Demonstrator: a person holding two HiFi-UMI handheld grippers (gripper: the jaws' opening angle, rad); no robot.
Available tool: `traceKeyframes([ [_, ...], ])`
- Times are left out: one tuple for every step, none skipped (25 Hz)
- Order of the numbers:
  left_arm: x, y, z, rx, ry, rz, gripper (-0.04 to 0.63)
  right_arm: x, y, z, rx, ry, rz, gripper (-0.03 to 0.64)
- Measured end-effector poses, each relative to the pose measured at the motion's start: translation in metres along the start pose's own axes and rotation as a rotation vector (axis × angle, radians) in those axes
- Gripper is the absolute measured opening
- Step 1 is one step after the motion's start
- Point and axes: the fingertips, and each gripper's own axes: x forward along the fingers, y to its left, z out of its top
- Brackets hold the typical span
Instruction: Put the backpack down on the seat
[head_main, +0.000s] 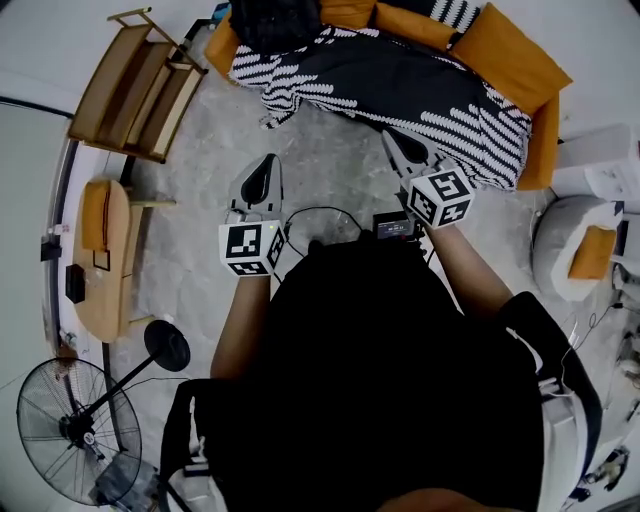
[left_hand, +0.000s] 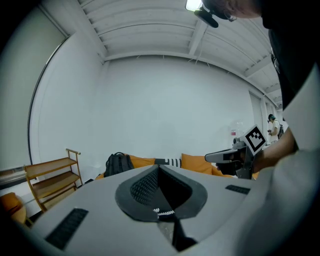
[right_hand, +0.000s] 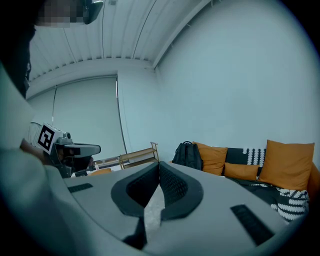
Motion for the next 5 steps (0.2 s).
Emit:
traceKeyframes([
  [0.001,-0.002,0.001,0.002,0.001,-0.003,0.015,0.0,-0.001,0.001,0.0,-0.002,0.003,0.032],
  [0.003,-0.005,0.002,0.004,0.0,-0.006,0.016,0.0,-0.002,0.001,0.001,-0.002,0.006,0.032],
  [0.006,-0.007,0.004,0.006,0.0,-0.009,0.016,0.0,-0.004,0.002,0.001,0.0,0.01,0.032],
  [0.008,-0.01,0.005,0.01,0.0,-0.012,0.015,0.0,-0.006,0.002,0.002,0.001,0.013,0.032],
  [0.011,-0.013,0.007,0.015,0.0,-0.016,0.015,0.0,-0.008,0.002,0.002,0.003,0.016,0.032],
])
